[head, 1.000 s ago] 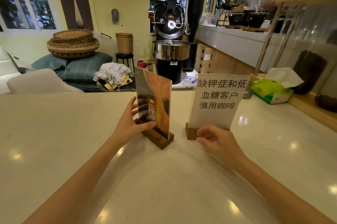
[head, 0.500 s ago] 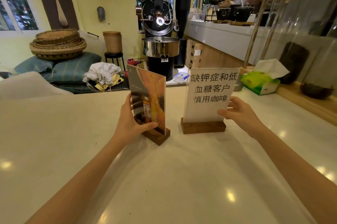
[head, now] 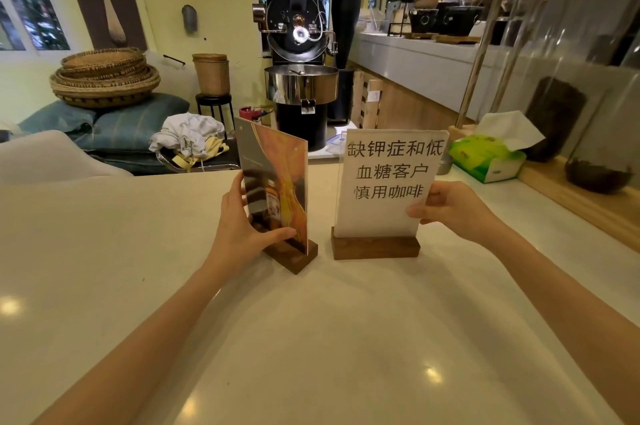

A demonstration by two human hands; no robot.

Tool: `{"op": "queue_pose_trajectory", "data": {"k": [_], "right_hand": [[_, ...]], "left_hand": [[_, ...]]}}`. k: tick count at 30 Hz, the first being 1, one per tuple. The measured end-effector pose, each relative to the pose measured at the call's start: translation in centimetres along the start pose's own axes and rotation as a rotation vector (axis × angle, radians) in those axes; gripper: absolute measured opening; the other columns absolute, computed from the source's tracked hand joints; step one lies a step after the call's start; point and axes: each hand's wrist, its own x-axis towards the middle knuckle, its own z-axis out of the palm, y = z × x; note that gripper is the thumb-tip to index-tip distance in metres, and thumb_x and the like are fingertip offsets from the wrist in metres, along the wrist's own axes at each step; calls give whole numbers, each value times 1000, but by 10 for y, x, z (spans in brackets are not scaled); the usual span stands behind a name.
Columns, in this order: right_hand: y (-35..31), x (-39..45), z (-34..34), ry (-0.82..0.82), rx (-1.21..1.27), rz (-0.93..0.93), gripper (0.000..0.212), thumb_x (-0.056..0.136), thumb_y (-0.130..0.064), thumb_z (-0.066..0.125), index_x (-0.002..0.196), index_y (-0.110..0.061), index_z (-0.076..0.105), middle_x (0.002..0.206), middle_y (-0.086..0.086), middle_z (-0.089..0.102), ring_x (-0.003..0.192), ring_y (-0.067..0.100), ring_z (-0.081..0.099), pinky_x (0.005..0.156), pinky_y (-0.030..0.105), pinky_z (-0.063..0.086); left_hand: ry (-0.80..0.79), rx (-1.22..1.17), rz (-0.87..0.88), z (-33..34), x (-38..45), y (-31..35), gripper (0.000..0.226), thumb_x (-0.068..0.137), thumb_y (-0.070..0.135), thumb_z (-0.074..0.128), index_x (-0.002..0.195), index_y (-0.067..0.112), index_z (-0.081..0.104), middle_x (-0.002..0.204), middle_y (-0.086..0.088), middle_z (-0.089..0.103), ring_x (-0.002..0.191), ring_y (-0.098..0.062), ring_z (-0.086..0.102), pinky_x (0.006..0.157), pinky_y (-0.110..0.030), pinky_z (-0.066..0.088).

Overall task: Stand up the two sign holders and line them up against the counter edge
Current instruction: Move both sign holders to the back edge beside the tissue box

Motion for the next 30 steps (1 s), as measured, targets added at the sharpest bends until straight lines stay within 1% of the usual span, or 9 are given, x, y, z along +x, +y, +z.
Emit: {"op": "queue_pose_trajectory", "data": {"k": [5,10,14,18,20,22,24,28,30], "right_hand": [[23,-7,-35,39,22,11,42,74,-2,68,111,-18,61,100,-8,65,85,4,62,63,19,53],[45,-18,-74,118,-1,25,39,74,-4,68,105,-27,62,91,-19,63,80,-1,62,55,14,53],[60,-29,-104,177,-12,3,39,74,-6,68,95,-37,59,90,-24,61,80,-3,61,54,10,52],[77,-39,-131,228,13,18,42,76,-2,66,90,-40,58,90,-24,61,81,-2,61,56,14,53],[87,-41,-144,263,44,34,39,76,2,65,95,-31,61,95,-16,63,83,1,60,59,16,54],[96,-43,-156,303,71,62,37,75,5,64,106,-14,61,101,-5,63,83,6,61,57,13,54],[105,-46,-168,330,53,75,38,74,5,65,110,-8,60,102,-2,62,82,5,61,58,11,54],[120,-56,-192,403,58,104,32,73,3,68,97,-19,65,95,-5,67,82,5,64,62,19,56],[127,-62,-202,454,29,115,35,71,2,70,82,-31,65,82,-14,68,73,0,64,57,15,55]], "left_hand": [[-19,-18,34,39,17,10,112,46,40,82,135,30,15,140,-8,33,122,-18,38,94,-33,40],[-82,-77,61,88,33,29,115,39,55,75,135,34,14,140,-5,32,121,-15,37,97,-36,41],[-127,-107,105,133,48,46,117,37,60,74,134,36,14,139,-4,34,117,-10,38,92,-28,40],[-185,-138,111,180,61,63,116,36,60,75,133,40,13,140,-2,32,114,-6,36,91,-25,39],[-212,-155,118,204,67,73,117,35,60,76,132,42,13,139,-2,32,116,-8,35,93,-27,38],[-235,-175,139,226,71,82,119,34,61,76,132,41,13,138,-2,33,119,-12,37,94,-29,39],[-255,-192,156,246,75,91,121,33,61,77,133,40,12,137,-3,33,119,-12,37,93,-29,39],[-284,-202,185,282,83,108,123,35,57,79,135,37,11,137,-4,34,117,-10,38,92,-27,39],[-305,-210,196,298,86,115,122,37,54,82,135,36,11,138,-4,33,119,-12,38,94,-29,39]]}}
